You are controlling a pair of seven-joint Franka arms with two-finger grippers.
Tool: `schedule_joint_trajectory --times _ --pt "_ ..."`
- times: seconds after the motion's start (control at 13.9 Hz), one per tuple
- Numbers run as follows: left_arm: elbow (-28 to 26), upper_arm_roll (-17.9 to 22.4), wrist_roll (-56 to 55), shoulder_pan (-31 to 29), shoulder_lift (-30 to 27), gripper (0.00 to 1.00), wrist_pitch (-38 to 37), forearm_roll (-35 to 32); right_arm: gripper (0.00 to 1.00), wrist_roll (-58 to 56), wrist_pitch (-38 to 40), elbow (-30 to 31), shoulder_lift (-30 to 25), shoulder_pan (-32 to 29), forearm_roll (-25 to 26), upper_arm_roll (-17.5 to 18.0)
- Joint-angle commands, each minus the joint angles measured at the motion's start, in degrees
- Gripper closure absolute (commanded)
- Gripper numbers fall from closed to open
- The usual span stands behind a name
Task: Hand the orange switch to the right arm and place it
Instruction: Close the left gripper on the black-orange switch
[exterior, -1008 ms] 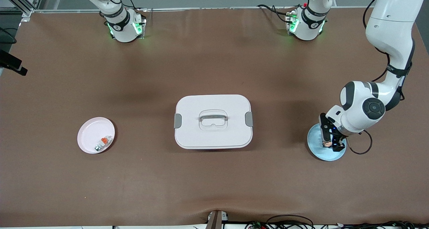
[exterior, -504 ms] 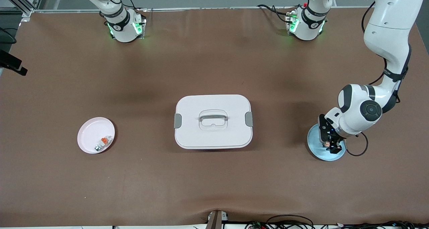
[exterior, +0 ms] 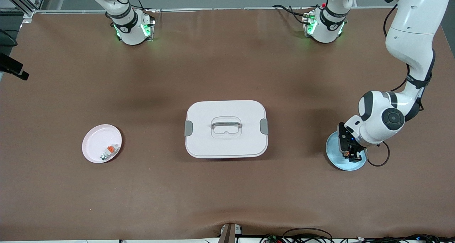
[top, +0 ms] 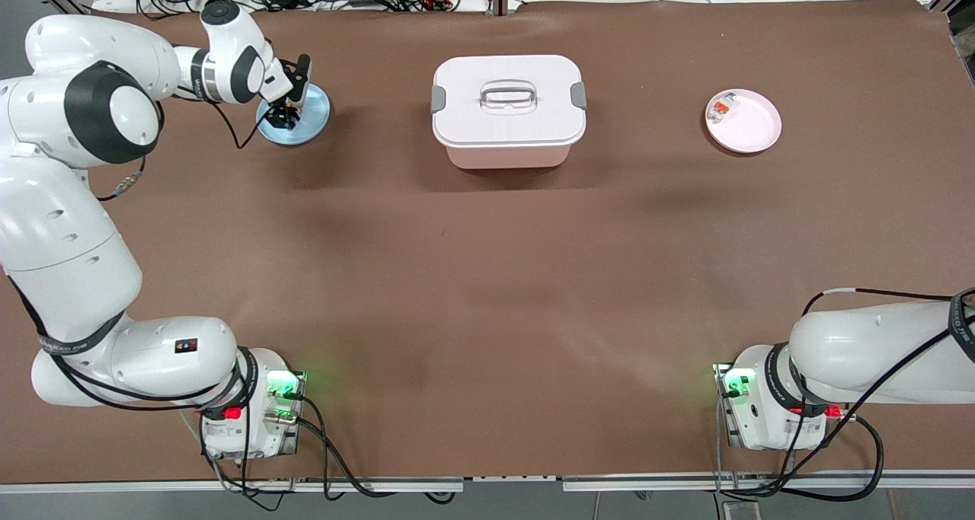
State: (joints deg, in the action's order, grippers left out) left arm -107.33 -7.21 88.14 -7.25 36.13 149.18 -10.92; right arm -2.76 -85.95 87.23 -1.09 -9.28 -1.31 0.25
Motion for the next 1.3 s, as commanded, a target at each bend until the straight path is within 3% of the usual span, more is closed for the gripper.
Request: schedule_joint_trajectory --times 0.0,0.22,0.43,0.65,1.01,1.22 --pt "-0.17 -2.54 0.8 -2.85 -2.28 1.0 -0.2 -0.16 0.0 -0.58 0.61 -0.22 -0.49 -0.3 0.08 0.1" --pt "1.23 -4.91 0.19 -2.77 -7.19 1.0 -5.72 2.03 0.0 -0.58 0.61 -0.22 -0.49 -0.39 0.08 0.1" --pt "6.94 -6.32 -4.45 -2.85 -9.41 1.0 -18.62 5.88 0.0 -0.58 0.61 -0.22 -0.49 -0.39 0.08 0.1" --pt "10.54 -7.11 -10.51 -2.5 -11.95 1.0 -26.28 9.59 0.0 -0.58 0.61 -0.22 -0.49 -0.39 0.08 0.1" --pt "17.58 -11.76 -29.9 -2.33 -13.8 1.0 -38.33 10.21 0.0 -0.57 0.61 -0.22 -0.49 -0.21 0.08 0.1" --pt "17.85 -16.76 -54.23 -2.41 -16.61 1.0 -44.31 10.13 0.0 -0.49 0.61 -0.22 -0.49 -0.21 0.08 0.1"
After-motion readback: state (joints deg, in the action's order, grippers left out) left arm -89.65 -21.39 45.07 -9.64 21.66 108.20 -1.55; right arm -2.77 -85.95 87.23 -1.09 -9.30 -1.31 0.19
